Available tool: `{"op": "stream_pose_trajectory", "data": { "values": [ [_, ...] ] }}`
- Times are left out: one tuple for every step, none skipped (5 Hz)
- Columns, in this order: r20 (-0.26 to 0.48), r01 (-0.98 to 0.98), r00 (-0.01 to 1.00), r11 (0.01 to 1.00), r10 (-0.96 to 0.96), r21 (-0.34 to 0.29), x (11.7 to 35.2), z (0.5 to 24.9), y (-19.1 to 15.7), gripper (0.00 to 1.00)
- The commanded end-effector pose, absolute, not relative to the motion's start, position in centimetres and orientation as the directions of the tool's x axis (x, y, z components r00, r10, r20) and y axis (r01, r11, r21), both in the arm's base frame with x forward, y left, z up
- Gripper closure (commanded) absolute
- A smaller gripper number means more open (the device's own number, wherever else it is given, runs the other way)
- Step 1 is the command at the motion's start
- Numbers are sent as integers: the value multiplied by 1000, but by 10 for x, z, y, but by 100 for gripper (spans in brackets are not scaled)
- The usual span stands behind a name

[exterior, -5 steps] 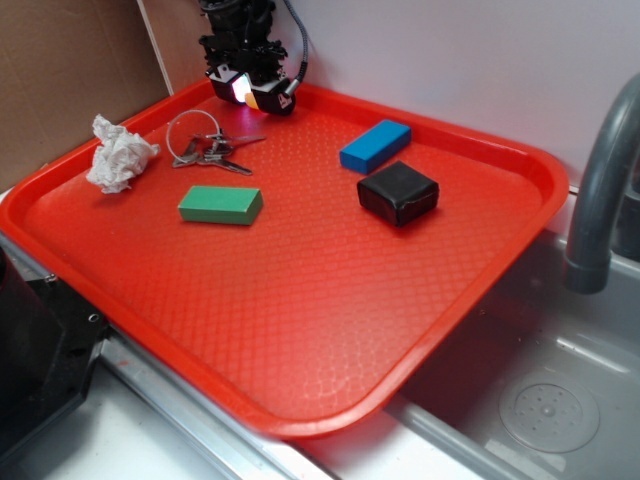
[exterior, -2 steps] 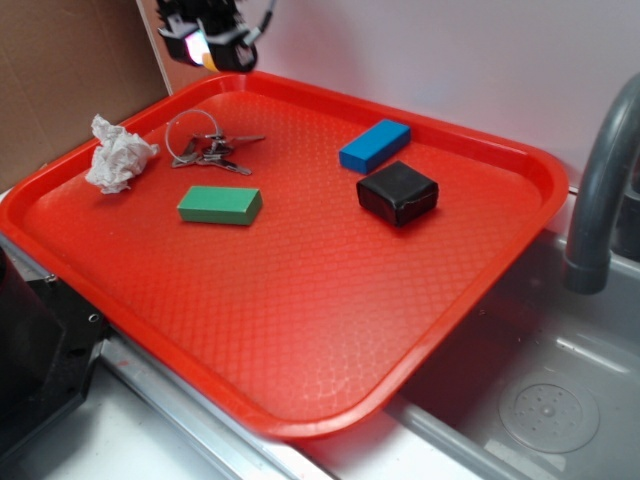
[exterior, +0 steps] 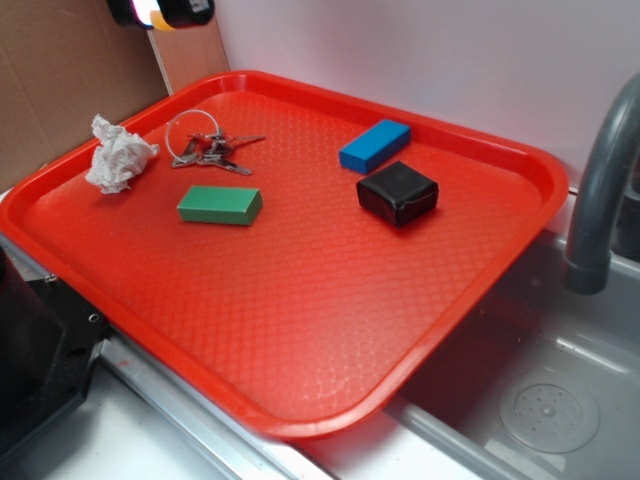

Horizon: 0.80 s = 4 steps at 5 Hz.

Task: Grab the yellow duck.

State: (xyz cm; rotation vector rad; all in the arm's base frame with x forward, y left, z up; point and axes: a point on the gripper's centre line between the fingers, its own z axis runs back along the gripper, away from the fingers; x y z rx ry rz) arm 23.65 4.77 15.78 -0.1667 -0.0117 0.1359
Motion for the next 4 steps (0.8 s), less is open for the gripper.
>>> {"op": "stream_pose_trajectory", "data": {
  "values": [
    [84,12,996,988,1,-151,237,205,27,100],
    [53,109,993,980,-101,-169,238,208,6,100],
    [32,166,986,972,-163,-166,236,206,-6,100],
    [40,184,983,971,-180,-150,230,203,-5,100]
  ]
}}
